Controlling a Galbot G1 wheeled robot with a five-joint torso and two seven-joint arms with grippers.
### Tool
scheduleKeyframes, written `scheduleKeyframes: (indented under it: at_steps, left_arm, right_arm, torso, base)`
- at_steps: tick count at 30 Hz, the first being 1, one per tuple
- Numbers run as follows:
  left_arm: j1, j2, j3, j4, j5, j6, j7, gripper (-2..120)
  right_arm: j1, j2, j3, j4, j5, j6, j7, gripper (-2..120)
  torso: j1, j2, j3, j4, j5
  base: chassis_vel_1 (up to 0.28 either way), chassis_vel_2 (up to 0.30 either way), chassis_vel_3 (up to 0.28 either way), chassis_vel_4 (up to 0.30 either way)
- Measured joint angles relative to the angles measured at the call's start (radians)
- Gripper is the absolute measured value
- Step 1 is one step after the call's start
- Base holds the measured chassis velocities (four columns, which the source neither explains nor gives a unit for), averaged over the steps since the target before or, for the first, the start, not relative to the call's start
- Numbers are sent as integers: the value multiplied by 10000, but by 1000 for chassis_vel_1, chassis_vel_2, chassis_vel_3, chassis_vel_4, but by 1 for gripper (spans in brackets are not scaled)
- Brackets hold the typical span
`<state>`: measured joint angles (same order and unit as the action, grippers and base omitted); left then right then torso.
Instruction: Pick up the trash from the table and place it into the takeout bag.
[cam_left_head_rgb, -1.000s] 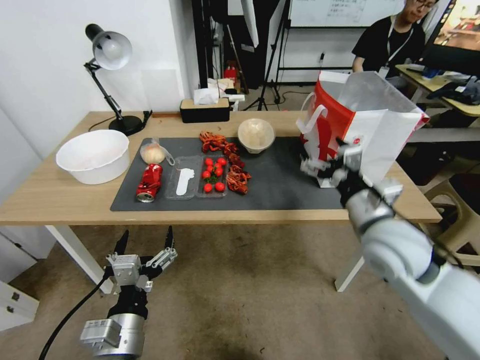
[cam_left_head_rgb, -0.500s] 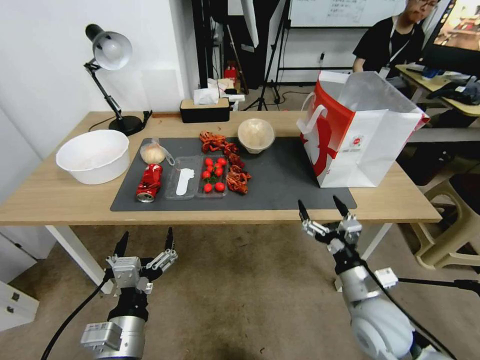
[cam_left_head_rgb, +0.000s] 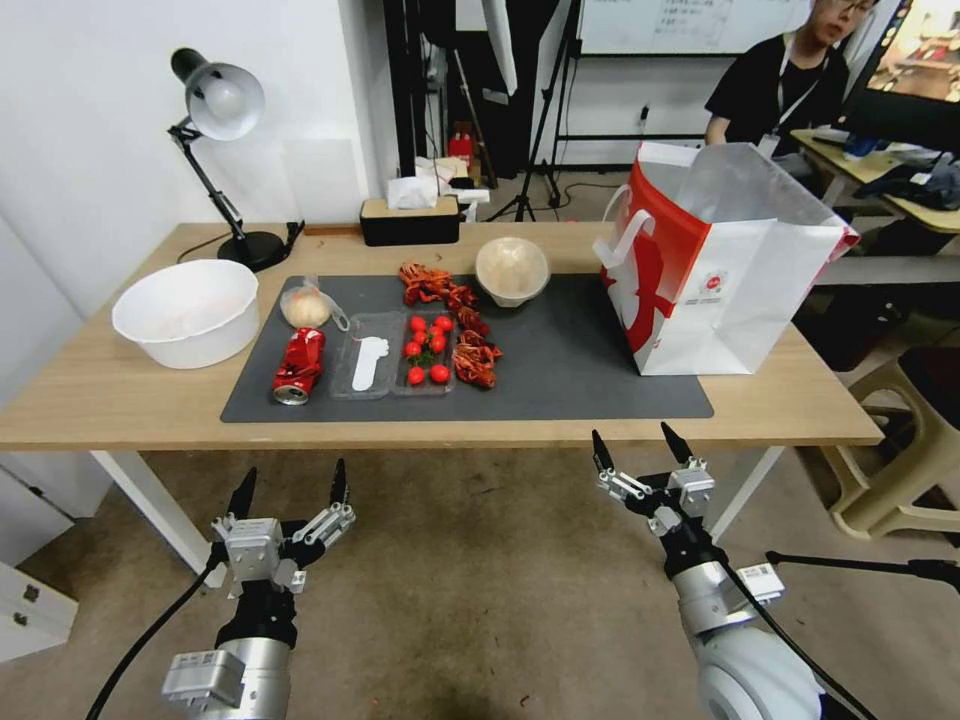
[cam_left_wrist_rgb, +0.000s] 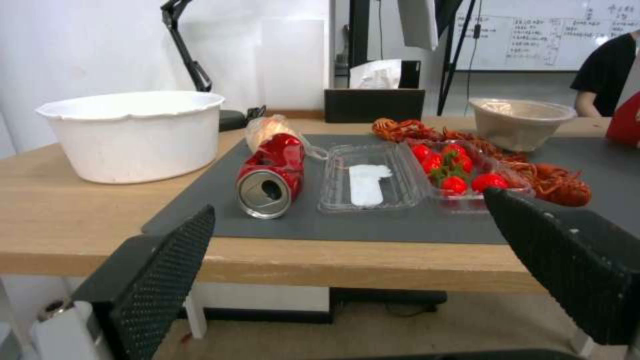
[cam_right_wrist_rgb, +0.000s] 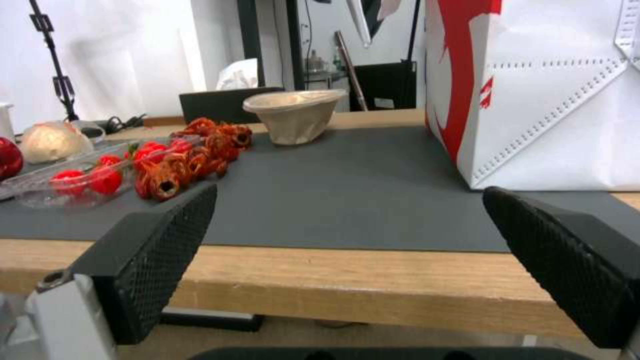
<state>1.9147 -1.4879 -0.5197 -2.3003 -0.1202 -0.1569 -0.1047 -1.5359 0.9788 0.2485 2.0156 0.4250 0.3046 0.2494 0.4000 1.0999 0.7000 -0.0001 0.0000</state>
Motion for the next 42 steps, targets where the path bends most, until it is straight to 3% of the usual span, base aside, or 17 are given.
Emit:
scheduleKeyframes:
  at_steps: [8,13,16,21,29,32,42]
  left_arm:
    - [-42,55,-8,-52,-21,76,-49,100]
    - [-211,240,105,-18,-66,221,-53,100]
    - [-200,391,125,2,-99,257,-40,100]
    - [-148,427,27,-72,-146,251,-32,100]
    - [-125,466,-103,-131,-220,232,-32,100]
    - [-151,462,-106,-99,-229,222,-32,100]
    - [-223,461,-129,-22,-266,211,-39,100]
  right_arm:
    - [1066,-93,-428,216,1164,-927,264,100]
    - [2460,108,-706,309,2689,-1772,680,100]
    - [3869,348,-1018,235,4320,-2587,1112,100]
    - [5119,712,-1540,-120,5772,-3107,1629,100]
    - [7538,1799,-2200,-1508,8207,-3635,2771,100]
    - [8599,2303,-2359,-2632,9182,-3642,3291,100]
    - [9760,3462,-2190,-4530,10274,-3900,4289,100]
  torso:
    - [0,0,0,0,-1]
    - [3,0,1,1,-1]
    - [3,0,0,1,-3]
    - [3,-1,1,2,1]
    - [3,0,1,5,-3]
    - [2,-1,2,1,-1]
    - [1,-1,1,-1,0]
  base:
    - [0,0,0,0]
    - [0,0,0,0]
    - [0,0,0,0]
    - [0,0,0,0]
    - [0,0,0,0]
    - [0,0,0,0]
    - [0,0,0,0]
